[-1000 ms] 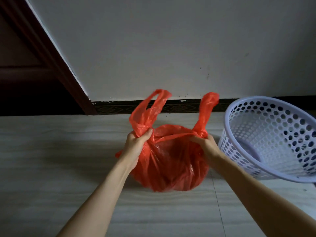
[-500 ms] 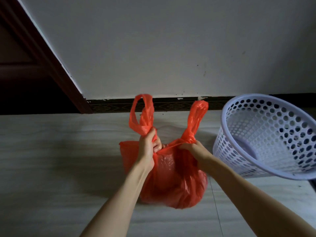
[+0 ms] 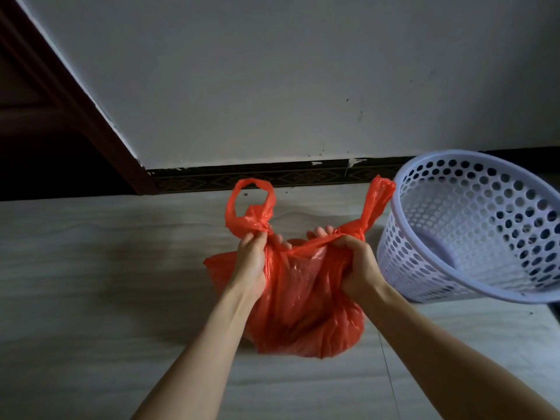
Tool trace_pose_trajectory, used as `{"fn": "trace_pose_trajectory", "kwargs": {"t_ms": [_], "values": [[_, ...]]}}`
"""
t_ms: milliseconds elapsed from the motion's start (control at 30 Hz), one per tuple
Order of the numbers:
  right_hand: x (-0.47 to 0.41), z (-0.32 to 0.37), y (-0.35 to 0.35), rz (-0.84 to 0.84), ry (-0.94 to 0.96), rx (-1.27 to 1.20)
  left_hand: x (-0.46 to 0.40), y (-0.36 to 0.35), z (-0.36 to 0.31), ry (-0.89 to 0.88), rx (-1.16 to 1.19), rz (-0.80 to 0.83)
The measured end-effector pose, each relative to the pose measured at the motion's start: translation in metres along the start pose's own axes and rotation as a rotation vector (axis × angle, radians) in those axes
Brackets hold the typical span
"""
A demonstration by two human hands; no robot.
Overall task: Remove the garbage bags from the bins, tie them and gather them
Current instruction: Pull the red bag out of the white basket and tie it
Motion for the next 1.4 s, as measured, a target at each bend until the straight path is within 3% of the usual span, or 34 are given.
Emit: {"fn": "trace_pose_trajectory", "kwargs": {"t_ms": [133,267,333,433,633,767,900,1000,1100,1167,1267,1400], "values": [[0.0,-0.004,-0.005,-0.034,0.001,0.133,0.0,-0.003,0.008,0.025,-0.043,0.013],[0.002,-0.003,-0.012,0.02,-0.011,0.066,-0.004,0.0,0.016,0.074,0.071,-0.037],[0.0,-0.003,-0.01,-0.04,-0.026,0.137,-0.006,0.001,0.016,0.082,0.064,-0.026],[-0.004,0.003,-0.004,-0.206,0.109,0.286,-0.005,-0.003,0.018,0.113,0.067,0.057],[-0.005,0.007,0.004,-0.237,0.204,0.205,-0.006,0.001,0.022,0.024,-0.235,0.015],[-0.012,0.002,0.005,-0.336,0.202,0.311,-0.005,0.001,0.028,0.022,-0.31,-0.045],[-0.011,0.0,0.003,-0.247,0.069,0.306,-0.006,0.009,0.035,0.081,-0.321,-0.14],[-0.012,0.0,-0.002,-0.172,0.094,0.471,-0.008,0.012,0.034,0.096,-0.328,-0.171],[-0.008,0.005,-0.011,-0.173,0.389,0.967,-0.007,0.007,0.034,0.078,-0.4,-0.084],[-0.005,0.008,-0.011,-0.23,0.525,1.165,-0.003,0.002,0.033,0.043,-0.462,-0.003],[-0.003,0.01,-0.01,-0.31,0.594,1.234,0.003,-0.006,0.027,-0.052,-0.573,0.131],[0.002,0.013,-0.011,-0.305,0.593,1.331,0.012,-0.017,0.029,0.128,-0.261,0.395]]}}
Point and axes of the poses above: each hand's wrist, its own x-axis away from the middle knuckle, its own y-axis out of the back of the hand, z = x × y, the point moved 5 cm from there along -x, towards the middle knuckle, and after that the axes turned 9 degrees about -y, right-handed, at the moved point
